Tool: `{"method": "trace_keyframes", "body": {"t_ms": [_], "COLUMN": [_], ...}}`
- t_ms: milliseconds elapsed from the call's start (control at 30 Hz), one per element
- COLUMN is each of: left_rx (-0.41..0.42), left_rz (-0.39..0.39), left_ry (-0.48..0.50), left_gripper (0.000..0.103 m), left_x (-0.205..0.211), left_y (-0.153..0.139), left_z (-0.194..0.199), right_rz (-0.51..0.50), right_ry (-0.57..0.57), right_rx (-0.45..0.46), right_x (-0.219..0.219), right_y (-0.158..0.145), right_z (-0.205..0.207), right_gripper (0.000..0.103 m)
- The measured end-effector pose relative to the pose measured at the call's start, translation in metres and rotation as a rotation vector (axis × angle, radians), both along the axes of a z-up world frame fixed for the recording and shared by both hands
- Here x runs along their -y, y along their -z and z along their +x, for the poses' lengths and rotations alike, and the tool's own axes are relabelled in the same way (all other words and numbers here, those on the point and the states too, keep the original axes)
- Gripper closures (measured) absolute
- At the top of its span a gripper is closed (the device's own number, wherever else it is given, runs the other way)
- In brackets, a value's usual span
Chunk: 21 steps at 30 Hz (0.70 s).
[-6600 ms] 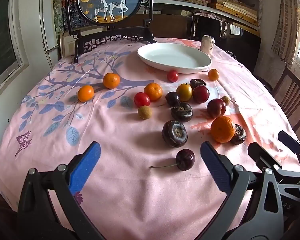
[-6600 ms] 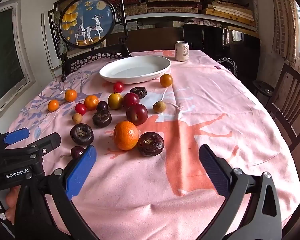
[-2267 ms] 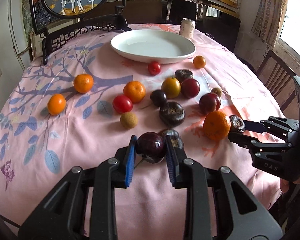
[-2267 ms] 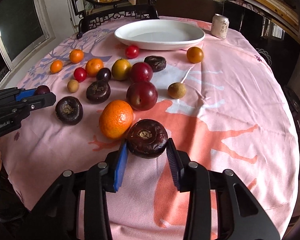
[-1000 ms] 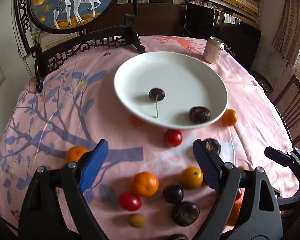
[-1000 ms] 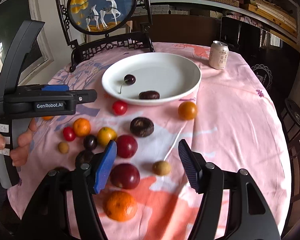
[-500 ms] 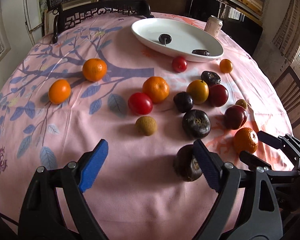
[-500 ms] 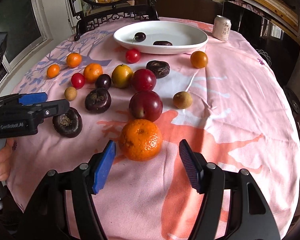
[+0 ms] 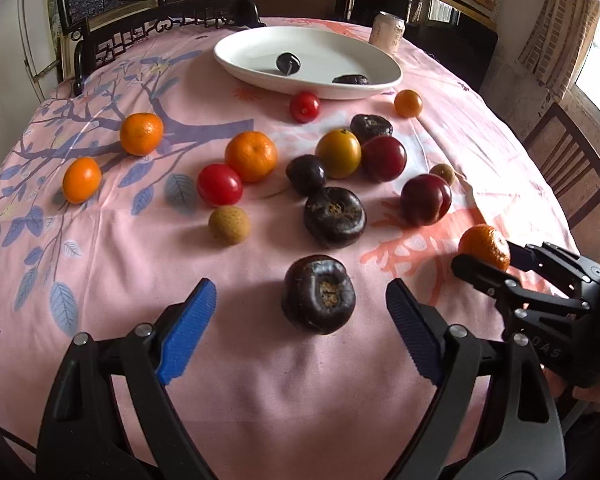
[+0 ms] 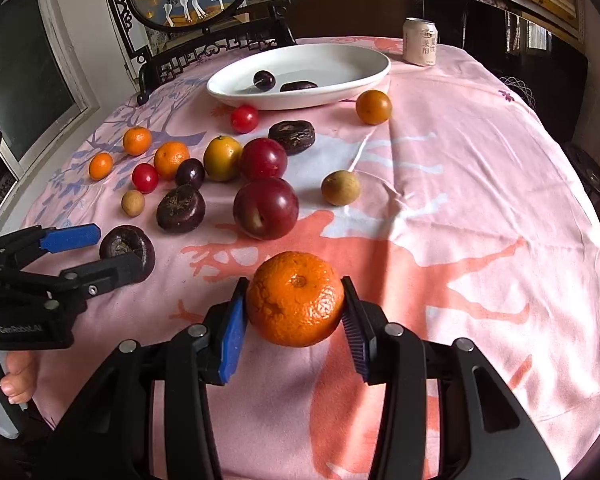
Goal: Organize fruits
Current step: 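Grasp a tangerine with the right gripper while the left gripper grasps a dark mangosteen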
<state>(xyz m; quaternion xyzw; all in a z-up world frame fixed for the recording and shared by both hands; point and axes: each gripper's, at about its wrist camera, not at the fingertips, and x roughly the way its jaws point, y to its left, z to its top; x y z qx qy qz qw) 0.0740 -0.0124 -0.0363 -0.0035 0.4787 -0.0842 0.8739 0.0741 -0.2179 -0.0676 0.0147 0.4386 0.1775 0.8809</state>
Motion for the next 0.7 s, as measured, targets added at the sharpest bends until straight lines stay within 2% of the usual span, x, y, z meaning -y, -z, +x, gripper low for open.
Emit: {"method": "trace_keyframes", "body": {"t_ms": [100,167,200,233,333,433,567,700], "left_rx": [-0.009,0.009,0.011,0.009,0.0,0.038,0.098,0.18], "left_rz": [0.016,0.05,0.05,0.055,0.061,0.059,0.025,0.013], "left_ry": [0.012,0.007,0.021,0.028,0.031,0.038,0.039,0.013], "left_gripper": [0.023,0.048,0.058,0.062,0.062,0.062,0.062,0.062], "left_x": [0.006,0.009,0.01,0.011,0.01,0.008,0.004,0.006], "left_y": [0.009,0.011,0.011,0.01,0.004,-0.013,-0.051,-0.081], "left_z": [0.002,0.003,0.003,0.004,0.009,0.014,0.039,0.082], "right_rz": [0.012,0.022,0.025,0.03,0.045,0.068,0.095,0.064], "right_ry": [0.0,-0.008,-0.015,-0.019,-0.032,-0.032,0.003,0.028], "right_rx": [-0.003,-0.006,-0.005,-0.003,0.012,0.055,0.158,0.288], "right_x": [0.006,0.007,0.007,0.006,0.005,0.008,0.012,0.001], "right_y": [0.0,-0.001,-0.001,-0.002,-0.01,-0.028,-0.062,-0.087], "right_z": [-0.004,-0.005,-0.005,-0.005,-0.004,-0.001,0.014,0.042], "right_gripper": [0.058,0.058,0.058,0.058,0.058,0.058,0.058,0.058]}}
